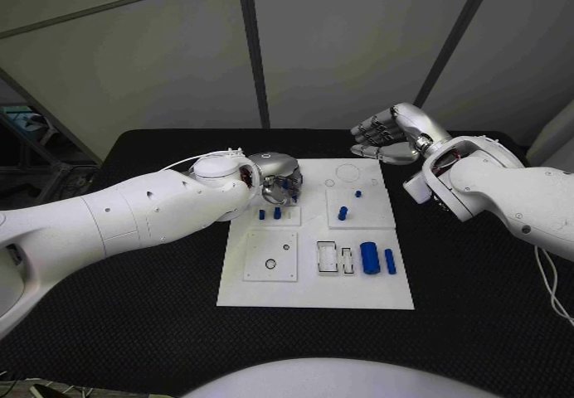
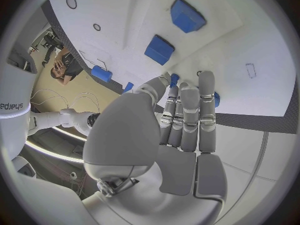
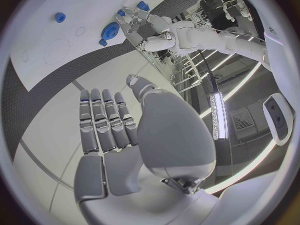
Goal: Assemble the parts on the task board
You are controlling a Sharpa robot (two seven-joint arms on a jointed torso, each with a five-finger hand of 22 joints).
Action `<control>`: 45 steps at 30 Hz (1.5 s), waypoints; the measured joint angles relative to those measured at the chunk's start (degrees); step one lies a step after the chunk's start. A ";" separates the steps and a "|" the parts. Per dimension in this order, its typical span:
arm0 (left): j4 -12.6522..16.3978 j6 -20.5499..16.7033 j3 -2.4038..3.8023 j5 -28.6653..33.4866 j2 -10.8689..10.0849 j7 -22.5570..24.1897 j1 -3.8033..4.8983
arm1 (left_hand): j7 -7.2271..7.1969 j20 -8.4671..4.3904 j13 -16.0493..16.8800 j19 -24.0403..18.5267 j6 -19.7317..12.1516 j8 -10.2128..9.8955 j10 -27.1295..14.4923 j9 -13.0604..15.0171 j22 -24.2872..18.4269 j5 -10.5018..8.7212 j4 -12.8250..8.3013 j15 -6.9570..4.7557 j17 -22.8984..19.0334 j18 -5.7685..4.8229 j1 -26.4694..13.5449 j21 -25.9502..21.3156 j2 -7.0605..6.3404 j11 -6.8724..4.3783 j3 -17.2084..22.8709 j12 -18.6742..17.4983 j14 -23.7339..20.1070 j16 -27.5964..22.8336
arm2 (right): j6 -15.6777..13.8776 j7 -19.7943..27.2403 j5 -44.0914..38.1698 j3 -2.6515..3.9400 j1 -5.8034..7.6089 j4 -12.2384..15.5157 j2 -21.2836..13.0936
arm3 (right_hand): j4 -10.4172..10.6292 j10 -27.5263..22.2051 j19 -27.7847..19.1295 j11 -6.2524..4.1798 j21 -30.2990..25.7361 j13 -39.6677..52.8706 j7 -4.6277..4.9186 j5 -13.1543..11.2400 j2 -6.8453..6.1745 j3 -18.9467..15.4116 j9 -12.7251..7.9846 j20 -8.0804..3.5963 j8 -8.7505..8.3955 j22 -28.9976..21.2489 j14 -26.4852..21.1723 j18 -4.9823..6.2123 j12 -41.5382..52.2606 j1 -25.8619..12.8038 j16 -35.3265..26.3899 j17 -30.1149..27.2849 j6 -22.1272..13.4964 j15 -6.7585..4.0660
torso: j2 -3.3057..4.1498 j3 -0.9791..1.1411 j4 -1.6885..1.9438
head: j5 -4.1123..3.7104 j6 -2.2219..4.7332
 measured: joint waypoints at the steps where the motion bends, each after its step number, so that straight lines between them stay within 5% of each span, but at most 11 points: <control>1: -0.08 0.06 0.00 -0.01 0.04 0.00 -0.04 | 0.00 0.00 0.00 0.00 0.00 0.00 0.05 0.00 0.08 0.00 -0.11 0.00 0.07 0.00 0.00 0.00 0.00 -0.05 0.10 -0.13 0.00 0.06 | 0.00 0.00 0.00 0.00 0.00 0.00 0.00 | 0.00 0.00 0.00 0.00 0.00 0.00 0.00 0.00 0.00 0.00 0.00 0.00 0.00 0.00 0.00 0.00 0.00 0.00 0.00 0.00 0.00 0.00 | 0.00 0.01 0.00 | -0.02 -0.03; 20: -0.96 0.17 0.16 -0.07 0.89 0.06 -0.33 | 0.15 -0.32 0.05 0.95 0.56 -1.08 2.30 0.00 4.76 0.00 -1.32 -0.25 3.18 -0.03 -0.23 4.45 -0.24 -0.27 4.01 -1.96 1.68 2.94 | 0.06 0.01 0.00 0.00 0.00 0.04 0.08 | 0.00 0.00 0.00 0.00 0.00 0.00 0.00 0.00 0.00 0.00 0.00 0.00 0.00 0.00 0.00 0.00 0.00 0.00 0.03 0.00 0.00 0.00 | -0.03 0.02 0.00 | -0.23 -0.05; 23: -1.00 0.18 0.18 -0.07 0.91 0.06 -0.38 | 0.10 -0.42 0.10 1.90 1.34 -1.24 3.21 0.00 6.53 0.00 -1.89 -0.42 4.74 0.01 -0.21 6.29 -0.23 -0.38 4.99 -1.98 2.64 3.97 | 0.07 0.01 0.00 0.00 0.00 0.04 0.09 | 0.00 0.00 0.00 0.00 0.00 0.00 0.00 0.00 0.00 0.00 0.00 0.00 0.00 0.00 0.00 -0.01 0.00 0.00 0.03 0.00 0.00 0.00 | -0.06 0.02 0.00 | -0.25 -0.06; 28: -0.99 0.10 0.20 -0.08 0.90 0.06 -0.44 | 0.20 -0.71 0.26 3.19 2.28 -1.24 4.54 0.08 9.59 -0.39 -3.14 -0.57 13.95 -0.04 0.49 9.44 0.47 -0.52 6.62 -2.32 6.30 9.39 | 0.08 0.02 0.00 0.00 0.00 0.04 0.10 | 0.00 0.00 0.00 0.00 -0.27 0.00 0.00 0.00 0.00 0.00 0.00 0.00 0.00 0.00 0.00 0.00 0.00 0.00 0.03 0.00 0.00 0.00 | -0.07 0.01 0.00 | -0.26 -0.10; 39: -0.19 -1.33 0.21 0.17 0.12 0.27 -0.83 | 0.41 -0.91 0.34 3.79 3.07 -1.28 5.52 0.06 12.04 -0.39 -4.16 -0.42 15.72 -0.01 0.51 11.54 0.85 -0.68 7.96 -2.84 6.55 10.61 | 0.09 0.02 0.00 0.00 0.00 0.15 0.02 | 0.00 0.00 0.00 0.00 -0.27 0.00 0.00 0.00 0.00 0.00 0.00 0.00 0.00 0.01 0.00 0.00 0.00 0.00 0.03 0.00 0.00 0.00 | -0.06 -0.03 0.00 | -0.39 0.14; 43: 0.21 -1.65 1.03 0.40 -0.22 0.31 -0.99 | 0.41 -0.91 0.35 3.79 3.07 -1.32 5.52 0.04 12.25 -0.61 -4.16 -0.42 15.83 -0.01 0.38 11.82 0.98 -0.67 7.96 -3.10 6.55 10.92 | 0.09 0.04 0.00 0.00 0.00 0.15 0.01 | 0.00 0.00 0.00 0.00 -0.27 0.00 0.00 0.00 0.00 0.00 0.00 0.00 0.00 0.01 0.00 0.00 0.00 0.00 0.03 0.00 0.00 0.00 | -0.06 -0.03 0.03 | -0.33 0.14; 45: 0.51 -1.79 2.02 0.53 -0.43 0.31 -1.08 | 0.41 -0.91 0.35 3.79 3.07 -1.32 5.52 0.04 12.30 -0.61 -4.16 -0.42 15.83 -0.01 0.38 11.82 0.98 -0.68 7.96 -3.10 6.55 10.92 | 0.09 0.04 0.00 0.00 0.00 0.15 0.00 | 0.00 0.00 0.00 0.00 -0.27 0.00 0.00 0.00 0.00 0.00 0.00 0.00 0.00 0.01 0.00 0.00 0.00 0.00 0.03 0.00 0.00 0.00 | -0.06 -0.03 0.03 | -0.31 0.13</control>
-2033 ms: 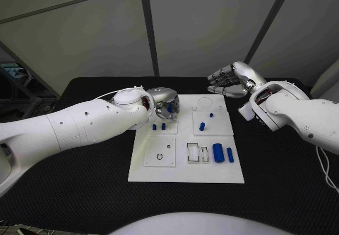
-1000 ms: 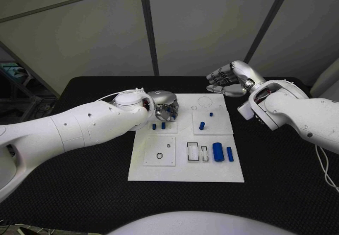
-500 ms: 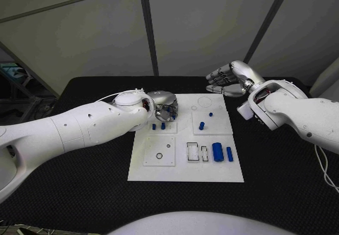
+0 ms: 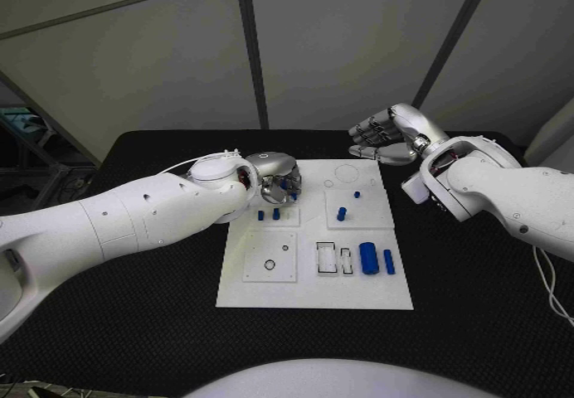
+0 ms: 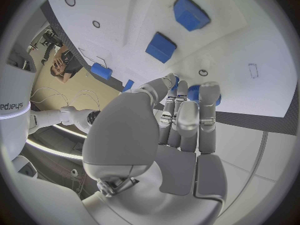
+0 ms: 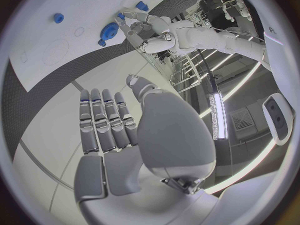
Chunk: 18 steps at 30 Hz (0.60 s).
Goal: Assemble the parts on the task board
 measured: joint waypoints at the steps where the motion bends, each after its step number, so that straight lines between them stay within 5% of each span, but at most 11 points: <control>1: 0.18 -0.08 0.47 0.05 -0.13 0.00 -0.06 | 0.00 0.00 0.00 0.00 0.00 0.00 0.00 0.00 0.06 0.00 0.00 0.00 0.00 0.00 -0.01 0.00 -0.01 0.00 0.00 -0.02 0.00 0.00 | 0.00 0.00 0.00 0.00 0.00 0.00 -0.01 | 0.00 0.00 0.00 0.00 0.00 0.00 0.00 0.00 0.00 0.00 0.00 0.00 0.00 0.00 0.00 0.00 0.00 0.00 0.00 0.00 0.00 0.00 | 0.00 0.00 0.01 | 0.01 0.00; 9: 2.20 -0.41 3.04 0.62 -2.30 -0.02 -0.39 | -0.21 0.00 0.01 0.00 0.21 0.00 0.20 -0.01 0.32 0.00 0.00 -0.20 0.23 0.00 -0.54 0.27 -0.09 0.20 0.00 -0.20 0.20 0.00 | 0.00 0.01 0.00 0.00 0.00 -0.09 -0.18 | 0.00 0.00 0.00 0.00 0.00 0.00 0.00 0.00 0.00 0.00 0.00 0.00 0.00 0.00 0.00 0.00 0.00 0.00 0.00 0.00 0.00 0.00 | -0.05 -0.01 0.09 | 0.15 0.15; 18: 4.05 0.26 3.54 1.34 -5.08 -0.55 -0.46 | 0.00 0.00 0.01 0.00 0.41 -0.01 0.40 -0.02 0.50 0.00 0.00 -0.20 0.17 0.01 -0.76 0.27 -0.32 0.00 0.00 -0.43 0.20 0.23 | 0.00 0.01 0.00 0.00 0.00 -0.11 -0.37 | 0.00 0.00 0.00 0.00 0.00 0.00 0.00 0.00 0.00 0.00 0.00 0.00 0.00 0.00 0.00 0.00 0.00 0.00 0.00 0.00 0.00 0.00 | -0.05 0.03 0.09 | 0.32 0.30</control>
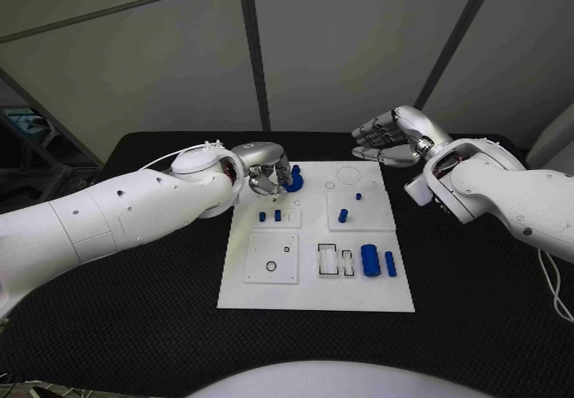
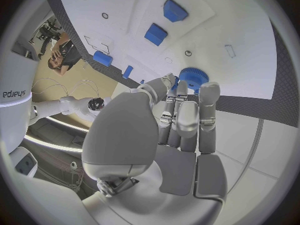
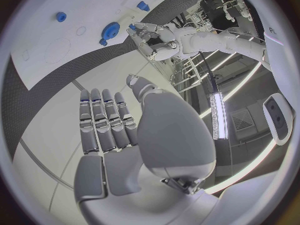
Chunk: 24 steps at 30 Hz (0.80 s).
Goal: Assemble the parts on the task board
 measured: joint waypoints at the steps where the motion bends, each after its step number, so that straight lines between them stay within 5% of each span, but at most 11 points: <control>1: 0.21 0.18 0.01 0.11 -0.39 -0.12 -0.01 | 0.00 0.00 0.00 0.00 0.00 0.00 0.00 0.00 0.00 0.00 0.00 0.00 -0.05 0.00 0.00 0.00 0.00 0.00 0.00 0.00 0.00 0.00 | 0.00 0.00 0.00 0.00 0.00 0.01 -0.03 | 0.00 0.00 0.00 0.00 0.00 0.00 0.00 0.00 0.00 0.00 0.00 0.00 0.00 0.00 0.00 0.00 0.00 0.00 0.00 0.00 0.00 0.00 | 0.00 0.01 0.00 | 0.05 -0.01; 10: 1.14 1.31 0.06 0.64 -2.45 -0.94 -0.83 | 0.00 0.00 0.00 0.00 0.00 0.00 0.00 -0.01 0.05 0.00 0.00 0.00 -0.09 0.00 0.00 0.00 0.00 0.00 0.00 0.00 0.00 0.00 | 0.00 0.00 0.00 0.00 0.00 0.09 -0.25 | 0.00 0.00 0.00 0.00 0.00 0.00 0.00 0.00 0.00 0.00 0.00 0.00 0.00 0.00 0.00 0.00 0.00 0.00 0.00 0.00 0.00 0.00 | -0.02 0.01 -0.02 | 0.38 -0.01; 24: 0.53 2.30 0.06 0.93 -2.48 -1.58 -1.19 | 0.00 0.00 -0.01 -0.01 -0.01 0.00 -0.01 -0.01 0.04 0.00 0.00 0.00 -0.36 -0.01 0.00 -0.01 0.00 0.01 0.00 0.00 0.00 0.00 | 0.00 -0.03 0.00 0.00 0.00 0.12 -0.42 | 0.00 0.00 0.00 0.00 0.00 0.00 0.00 0.00 0.00 0.00 0.00 0.00 0.00 0.00 0.00 0.00 0.00 0.00 0.00 0.00 0.00 0.00 | 0.07 0.01 -0.19 | 0.31 0.10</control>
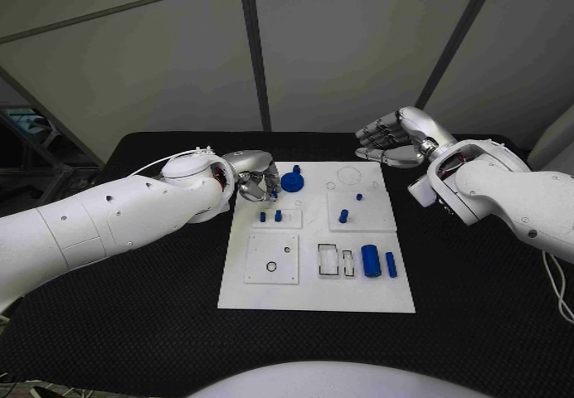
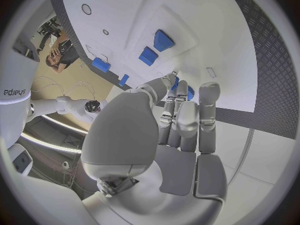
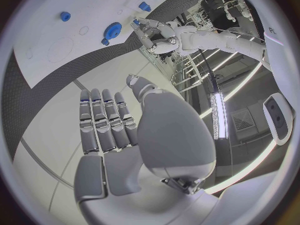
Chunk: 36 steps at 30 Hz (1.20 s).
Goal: Assemble the parts on the task board
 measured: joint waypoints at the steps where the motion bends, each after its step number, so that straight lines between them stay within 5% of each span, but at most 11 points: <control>1: -0.02 0.09 0.00 0.01 0.04 -0.04 -0.02 | 0.00 0.00 0.00 0.00 0.00 0.00 0.00 0.00 0.00 0.00 0.00 0.00 0.00 0.00 0.00 0.00 0.00 0.00 0.00 0.00 0.00 0.00 | 0.00 0.00 0.00 0.00 0.00 0.00 0.00 | 0.00 0.00 0.00 0.00 0.00 0.00 0.00 0.00 0.00 0.00 0.00 0.00 0.00 0.00 0.00 0.00 0.00 0.00 0.00 0.00 0.00 0.00 | 0.00 0.00 -0.01 | -0.02 -0.02; 36: -0.40 3.02 0.03 0.26 0.69 -1.56 -0.08 | 0.00 0.00 -0.01 0.00 -0.01 -0.20 -0.01 0.00 -0.09 -0.23 0.00 0.00 -0.51 0.00 -0.69 -0.01 -0.21 0.01 -0.01 -0.47 0.00 0.00 | 0.01 0.00 0.00 0.00 0.00 0.04 0.03 | 0.00 0.00 0.00 0.00 0.00 0.00 0.00 0.00 0.23 0.00 0.00 0.00 0.00 0.00 0.00 0.00 0.00 -0.23 0.00 0.00 0.00 0.00 | -0.02 0.00 0.04 | -0.12 -0.03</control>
